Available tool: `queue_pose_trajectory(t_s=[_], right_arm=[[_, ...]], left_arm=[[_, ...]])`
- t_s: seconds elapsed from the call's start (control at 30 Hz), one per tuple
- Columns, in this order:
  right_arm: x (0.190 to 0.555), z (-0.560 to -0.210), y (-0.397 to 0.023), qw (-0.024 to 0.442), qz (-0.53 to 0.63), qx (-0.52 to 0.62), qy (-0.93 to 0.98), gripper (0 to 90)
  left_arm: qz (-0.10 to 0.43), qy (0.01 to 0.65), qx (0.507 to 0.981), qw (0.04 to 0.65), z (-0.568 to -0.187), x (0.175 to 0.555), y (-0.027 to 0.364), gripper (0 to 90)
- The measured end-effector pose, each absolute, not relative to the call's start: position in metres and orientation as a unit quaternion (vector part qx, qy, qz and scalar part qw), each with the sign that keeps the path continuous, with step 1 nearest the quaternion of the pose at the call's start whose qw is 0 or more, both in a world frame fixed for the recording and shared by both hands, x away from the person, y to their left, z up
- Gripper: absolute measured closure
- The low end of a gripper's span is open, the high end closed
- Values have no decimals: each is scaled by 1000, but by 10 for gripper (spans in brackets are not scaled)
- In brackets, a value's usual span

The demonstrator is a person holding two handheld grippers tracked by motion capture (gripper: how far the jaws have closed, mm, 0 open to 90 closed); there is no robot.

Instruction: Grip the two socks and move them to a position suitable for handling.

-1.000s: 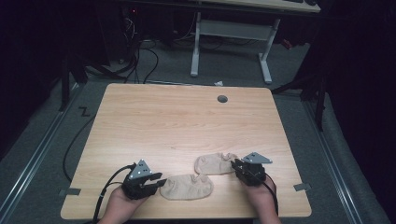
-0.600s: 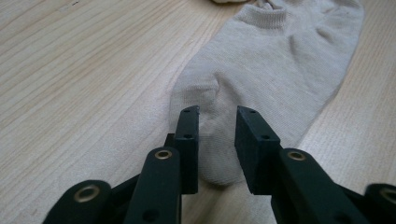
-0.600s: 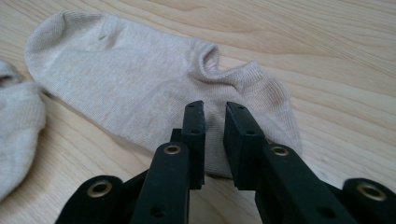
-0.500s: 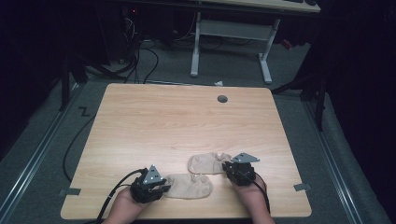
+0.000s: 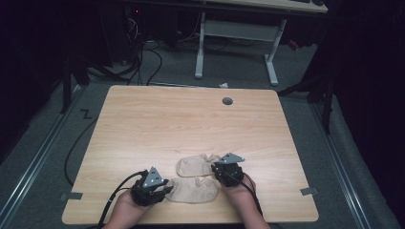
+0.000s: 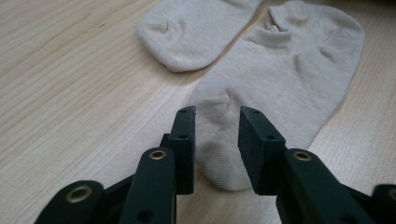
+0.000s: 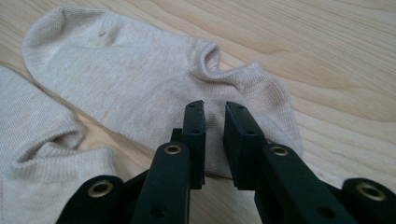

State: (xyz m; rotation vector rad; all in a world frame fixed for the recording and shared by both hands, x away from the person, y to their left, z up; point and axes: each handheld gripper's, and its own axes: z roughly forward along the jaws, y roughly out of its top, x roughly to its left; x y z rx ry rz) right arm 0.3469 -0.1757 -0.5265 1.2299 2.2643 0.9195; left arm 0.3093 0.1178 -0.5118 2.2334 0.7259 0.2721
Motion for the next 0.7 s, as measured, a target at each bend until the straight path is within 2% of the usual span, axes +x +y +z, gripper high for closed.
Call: queue_pose_trajectory(t_s=[0.4, 0.7], right_arm=[[357, -526, -165, 201, 328, 432, 815, 785], [358, -526, -165, 202, 328, 426, 819, 782]], left_arm=[[127, 302, 862, 386, -508, 314, 126, 625], [129, 345, 843, 393, -514, 341, 121, 557]])
